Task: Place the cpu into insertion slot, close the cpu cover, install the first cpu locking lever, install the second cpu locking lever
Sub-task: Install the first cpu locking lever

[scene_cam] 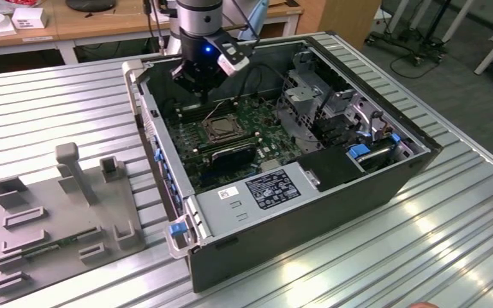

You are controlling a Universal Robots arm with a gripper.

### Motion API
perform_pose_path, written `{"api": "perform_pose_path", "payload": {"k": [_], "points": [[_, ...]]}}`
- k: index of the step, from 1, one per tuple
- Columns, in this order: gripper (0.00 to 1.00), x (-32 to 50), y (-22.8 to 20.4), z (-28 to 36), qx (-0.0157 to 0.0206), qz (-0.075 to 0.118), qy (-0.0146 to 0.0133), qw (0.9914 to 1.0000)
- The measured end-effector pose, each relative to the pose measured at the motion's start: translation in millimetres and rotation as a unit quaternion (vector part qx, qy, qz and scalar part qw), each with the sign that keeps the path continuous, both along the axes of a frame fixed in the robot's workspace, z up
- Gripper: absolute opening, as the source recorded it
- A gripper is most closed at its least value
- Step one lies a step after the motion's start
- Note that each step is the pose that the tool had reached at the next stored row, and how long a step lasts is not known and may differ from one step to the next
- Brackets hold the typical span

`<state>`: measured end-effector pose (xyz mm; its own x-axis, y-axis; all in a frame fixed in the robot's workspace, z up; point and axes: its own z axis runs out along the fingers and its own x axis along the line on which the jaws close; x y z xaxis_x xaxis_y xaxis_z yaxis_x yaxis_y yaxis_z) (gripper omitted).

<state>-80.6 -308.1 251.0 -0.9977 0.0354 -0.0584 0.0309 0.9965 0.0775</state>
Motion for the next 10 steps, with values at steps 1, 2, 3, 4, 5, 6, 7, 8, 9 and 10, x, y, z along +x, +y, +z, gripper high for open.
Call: {"api": "perform_pose_path", "payload": {"k": [1,2,3,4,5,6,7,8,9,10], "points": [[0.1,0.2,0.1,-0.2,0.0,0.0,0.0,1.0],[0.1,0.3,0.2,-0.3,-0.0001,0.0,0.0001,1.0],[0.1,0.5,0.2,-0.5,-0.0002,0.0,0.0001,1.0],[0.1,0.8,0.3,-0.8,-0.0002,0.0,0.0001,1.0],[0.1,1.1,0.2,-1.3,-0.0001,0.0,0.0001,1.0],[0.1,1.2,0.2,-1.9,-0.0001,0.0,0.0001,1.0],[0.1,1.4,0.2,-2.5,-0.0001,0.0,0.0001,1.0],[0.1,1.4,0.2,-3.0,-0.0001,0.0,0.0001,1.0],[0.1,1.4,0.3,-3.6,-0.0001,0.0,0.0001,1.0],[0.1,1.4,0.2,-4.1,-0.0001,0.0,0.0001,1.0]]}}
